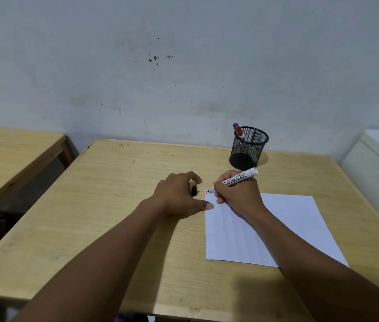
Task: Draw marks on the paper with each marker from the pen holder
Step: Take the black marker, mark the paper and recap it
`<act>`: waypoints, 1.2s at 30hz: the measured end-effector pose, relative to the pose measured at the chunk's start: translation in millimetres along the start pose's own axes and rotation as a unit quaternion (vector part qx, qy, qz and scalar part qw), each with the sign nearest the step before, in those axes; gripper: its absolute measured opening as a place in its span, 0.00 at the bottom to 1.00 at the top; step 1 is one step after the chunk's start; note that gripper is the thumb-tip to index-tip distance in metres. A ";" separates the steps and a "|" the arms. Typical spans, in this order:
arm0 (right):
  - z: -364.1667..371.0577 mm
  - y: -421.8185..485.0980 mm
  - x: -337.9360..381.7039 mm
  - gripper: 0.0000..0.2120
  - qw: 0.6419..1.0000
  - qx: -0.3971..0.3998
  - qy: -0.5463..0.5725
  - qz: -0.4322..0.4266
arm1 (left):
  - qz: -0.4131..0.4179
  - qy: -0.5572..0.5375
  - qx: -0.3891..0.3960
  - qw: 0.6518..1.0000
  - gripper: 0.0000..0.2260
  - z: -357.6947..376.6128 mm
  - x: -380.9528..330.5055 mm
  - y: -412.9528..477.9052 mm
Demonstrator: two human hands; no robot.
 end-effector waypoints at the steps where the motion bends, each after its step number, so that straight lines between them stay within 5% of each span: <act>1: 0.3 0.2 -0.2 0.07 1.000 0.003 0.002 -0.002 | -0.001 0.001 -0.002 1.000 0.36 0.0 0.5 0.0; 7: -1.6 -1.3 3.5 0.03 1.000 0.008 0.008 0.012 | -0.016 -0.023 -0.003 1.000 0.34 1.5 4.3 3.6; 14: -29.0 3.4 23.2 0.03 0.991 -0.019 0.126 0.049 | 0.003 -0.187 -0.049 0.981 0.03 -19.8 12.8 6.8; 20: -52.3 15.2 70.2 0.03 0.975 0.091 0.193 0.067 | -0.008 -0.370 -0.082 0.925 0.05 -46.7 -17.3 14.4; 28: -68.3 20.1 89.6 0.11 0.968 0.098 0.220 0.073 | 0.005 -0.477 -0.019 0.879 0.09 -49.7 -56.5 27.0; 33: -70.9 20.3 91.4 0.11 0.968 0.097 0.221 0.067 | 0.012 -0.485 0.003 0.874 0.13 -44.7 -69.2 27.2; 36: -68.4 19.8 91.5 0.08 0.968 0.108 0.216 0.061 | 0.020 -0.485 0.013 0.874 0.07 -42.0 -74.6 27.8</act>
Point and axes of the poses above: each hand's wrist, its own y-axis towards the middle knuckle, its own z-axis out of the palm, x = y × z, the point moved 6 cm from there along y, towards the middle knuckle, and after that the axes turned 8 degrees about -y, right-handed, at the moved point
